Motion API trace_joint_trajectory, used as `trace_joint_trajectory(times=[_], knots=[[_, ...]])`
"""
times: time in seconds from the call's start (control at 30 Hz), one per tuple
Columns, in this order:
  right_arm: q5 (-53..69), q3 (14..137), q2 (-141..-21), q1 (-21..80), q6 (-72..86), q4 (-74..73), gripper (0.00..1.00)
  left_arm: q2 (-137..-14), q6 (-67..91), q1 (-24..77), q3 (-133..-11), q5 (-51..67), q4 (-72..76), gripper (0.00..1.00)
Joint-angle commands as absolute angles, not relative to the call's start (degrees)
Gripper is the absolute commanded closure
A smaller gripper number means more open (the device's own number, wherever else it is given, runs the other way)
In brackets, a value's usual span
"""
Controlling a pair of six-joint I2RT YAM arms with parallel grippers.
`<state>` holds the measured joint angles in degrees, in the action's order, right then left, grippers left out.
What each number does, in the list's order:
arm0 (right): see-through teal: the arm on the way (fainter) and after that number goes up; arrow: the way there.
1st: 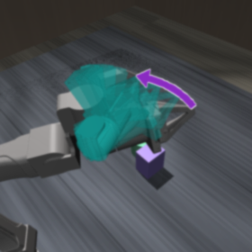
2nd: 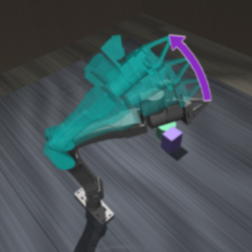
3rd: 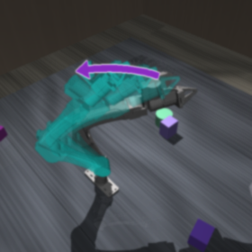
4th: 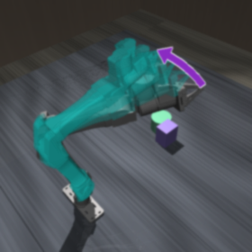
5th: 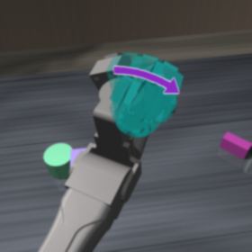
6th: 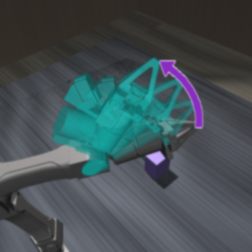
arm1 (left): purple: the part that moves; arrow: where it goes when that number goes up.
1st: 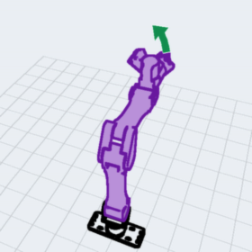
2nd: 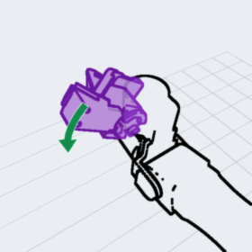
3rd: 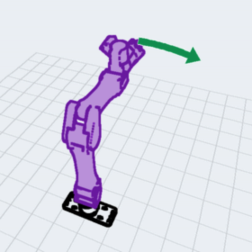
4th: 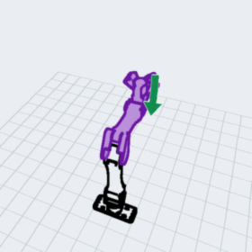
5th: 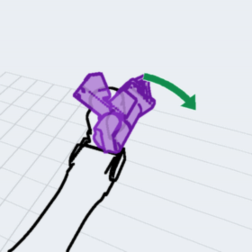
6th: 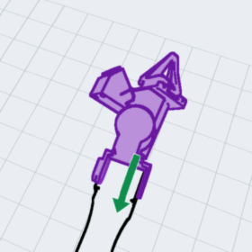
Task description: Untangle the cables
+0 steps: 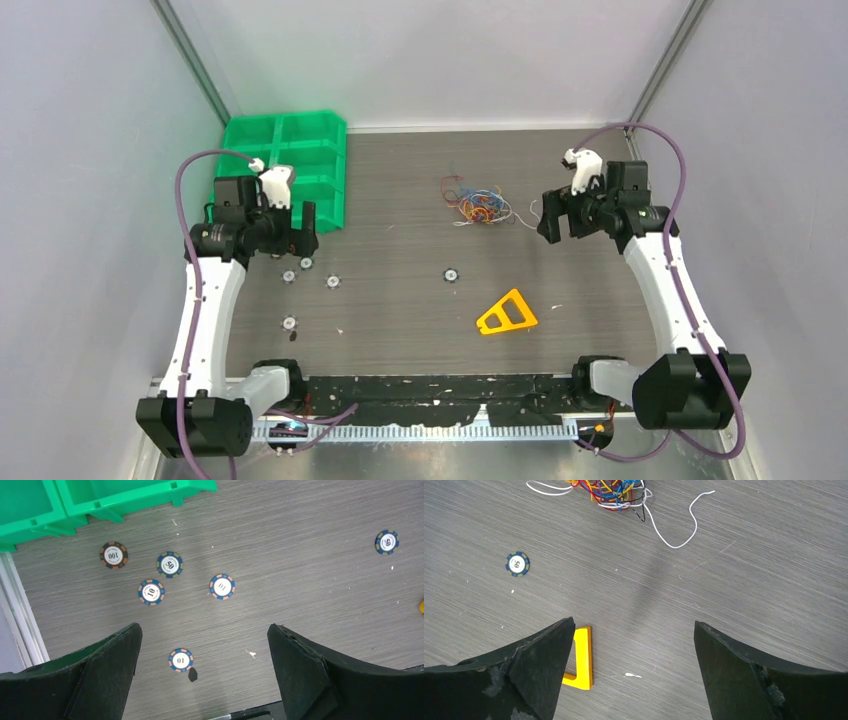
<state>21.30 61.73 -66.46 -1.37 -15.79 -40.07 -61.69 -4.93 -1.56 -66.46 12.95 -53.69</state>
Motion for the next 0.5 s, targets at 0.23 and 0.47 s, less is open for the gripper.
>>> trace_joint_trajectory(times=[0.23, 0.47], knots=[[22.4, 83.7, -90.1, 8.2, -15.3, -41.9, 0.05, -60.8, -10.4, -0.5, -72.5, 27.7, -51.2, 0.01], [19.0, 92.8, -106.9, 12.8, -16.0, -39.6, 0.05, -58.4, -8.5, 2.0, -66.6, 34.7, -43.1, 0.01]])
